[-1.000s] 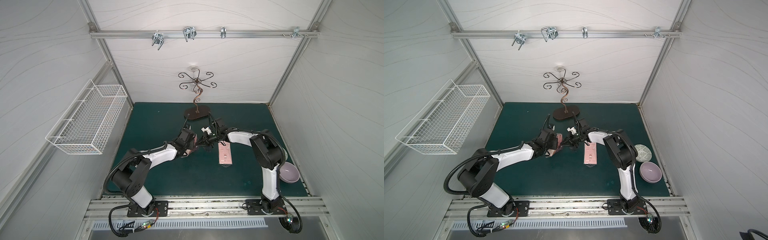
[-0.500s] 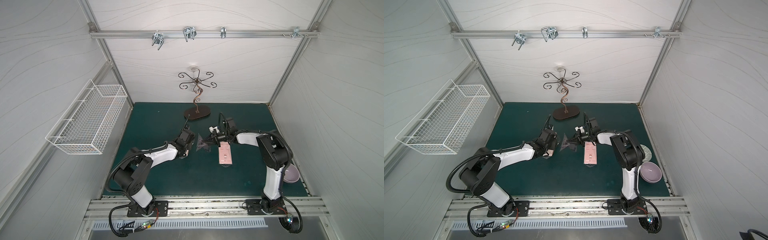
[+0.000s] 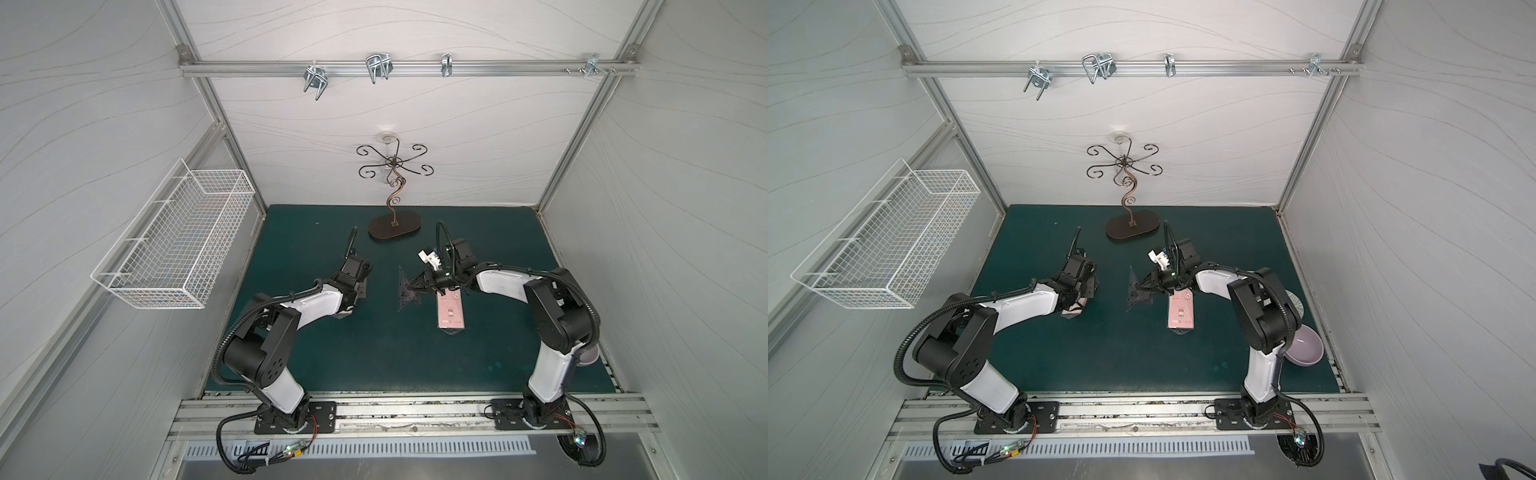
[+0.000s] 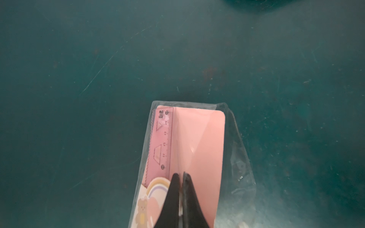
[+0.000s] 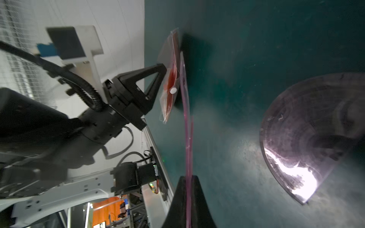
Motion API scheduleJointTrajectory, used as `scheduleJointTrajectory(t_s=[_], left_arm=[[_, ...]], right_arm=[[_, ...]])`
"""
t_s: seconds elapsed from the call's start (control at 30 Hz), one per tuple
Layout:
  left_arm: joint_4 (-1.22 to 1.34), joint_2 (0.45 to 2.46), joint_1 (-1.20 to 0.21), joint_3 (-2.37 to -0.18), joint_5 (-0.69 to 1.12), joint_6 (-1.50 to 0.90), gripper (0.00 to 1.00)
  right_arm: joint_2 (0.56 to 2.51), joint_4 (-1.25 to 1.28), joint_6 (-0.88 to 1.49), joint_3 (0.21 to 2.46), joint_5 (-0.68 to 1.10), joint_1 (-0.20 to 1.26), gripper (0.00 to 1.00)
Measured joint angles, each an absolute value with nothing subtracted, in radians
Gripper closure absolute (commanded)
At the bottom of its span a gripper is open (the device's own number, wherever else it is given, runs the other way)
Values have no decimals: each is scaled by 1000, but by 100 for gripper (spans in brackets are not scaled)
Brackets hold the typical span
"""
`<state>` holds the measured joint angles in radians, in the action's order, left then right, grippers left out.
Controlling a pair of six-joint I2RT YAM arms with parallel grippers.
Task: Open the ruler set and take out the ruler
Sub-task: Take out the ruler from the ruler set bag, then place the ruler at the center of the board.
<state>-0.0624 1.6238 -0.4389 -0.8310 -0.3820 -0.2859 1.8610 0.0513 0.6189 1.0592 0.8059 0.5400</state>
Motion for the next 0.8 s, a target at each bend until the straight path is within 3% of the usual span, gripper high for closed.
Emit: scheduleJointTrajectory(t_s=[0.37,0.4,0.47,0.53,0.63,0.8], left_arm=[[-44,1596,-419,-799,-357,-296,100],[-41,1594,-419,-798,-356,-296,100],[-37,1594,-419,-796,-354,-296,100],[-34,1594,-419,-793,-351,-296,100],[-33,1594,-419,-792,-347,-295,100],[-33,1590,-419,-792,-342,-295,100]], right_arm=[[2089,88,585,1239,741,575,100],[2107,81,585,1262,740,575,92],[2138,65,588,1306,737,575,64],[2159,46,585,1344,727,577,54],[2160,26,581,1359,704,577,47],[2141,-19,553,1336,654,580,56]])
